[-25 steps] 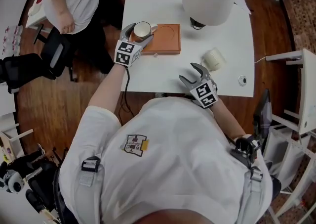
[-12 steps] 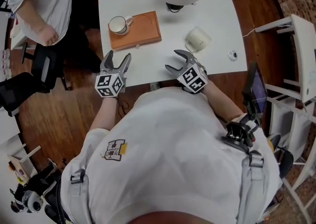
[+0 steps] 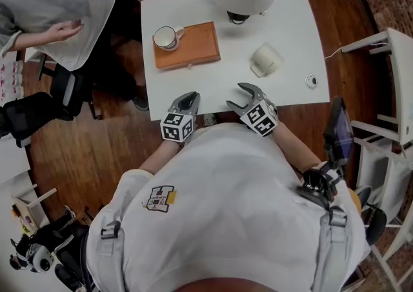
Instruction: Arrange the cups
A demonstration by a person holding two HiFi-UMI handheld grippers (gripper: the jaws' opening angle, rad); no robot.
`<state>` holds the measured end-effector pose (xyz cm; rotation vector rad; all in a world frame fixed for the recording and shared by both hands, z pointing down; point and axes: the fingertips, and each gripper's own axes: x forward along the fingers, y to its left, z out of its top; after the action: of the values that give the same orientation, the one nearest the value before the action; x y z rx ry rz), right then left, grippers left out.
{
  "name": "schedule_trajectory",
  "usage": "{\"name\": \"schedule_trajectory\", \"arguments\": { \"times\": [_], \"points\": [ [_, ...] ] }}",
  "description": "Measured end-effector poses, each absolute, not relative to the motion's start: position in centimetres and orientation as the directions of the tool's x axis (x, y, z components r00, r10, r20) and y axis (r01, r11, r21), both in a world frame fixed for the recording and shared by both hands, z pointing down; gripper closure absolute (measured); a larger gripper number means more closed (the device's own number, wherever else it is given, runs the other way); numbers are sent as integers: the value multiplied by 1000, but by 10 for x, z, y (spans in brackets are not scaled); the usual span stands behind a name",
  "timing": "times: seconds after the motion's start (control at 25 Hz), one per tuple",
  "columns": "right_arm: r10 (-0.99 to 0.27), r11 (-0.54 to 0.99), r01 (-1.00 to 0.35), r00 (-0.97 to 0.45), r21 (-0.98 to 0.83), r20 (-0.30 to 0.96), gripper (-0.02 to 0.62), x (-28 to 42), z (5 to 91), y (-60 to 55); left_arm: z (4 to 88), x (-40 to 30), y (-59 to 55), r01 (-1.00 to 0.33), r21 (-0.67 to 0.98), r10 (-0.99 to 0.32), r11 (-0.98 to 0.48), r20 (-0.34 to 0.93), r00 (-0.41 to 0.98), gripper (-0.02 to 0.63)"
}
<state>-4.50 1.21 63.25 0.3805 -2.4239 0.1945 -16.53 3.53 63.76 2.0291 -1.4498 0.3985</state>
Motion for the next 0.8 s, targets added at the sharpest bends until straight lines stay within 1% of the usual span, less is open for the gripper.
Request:
{"name": "schedule_trajectory", "arguments": {
  "times": [0.04, 0.2, 0.8],
  "points": [
    [-219, 944, -325, -733, -48, 644, 296, -43, 634, 14, 639, -162, 36, -929, 294, -740, -224, 569, 358, 594],
    [-225, 940, -337, -729, -51, 647, 298, -37, 634, 17, 637, -154, 31, -924, 284, -729, -255, 571, 377, 594],
    [-248, 930, -362, -733, -55, 633, 301, -29, 630, 19, 630, -145, 33, -926, 269, -735, -263, 566, 373, 596]
  ]
}}
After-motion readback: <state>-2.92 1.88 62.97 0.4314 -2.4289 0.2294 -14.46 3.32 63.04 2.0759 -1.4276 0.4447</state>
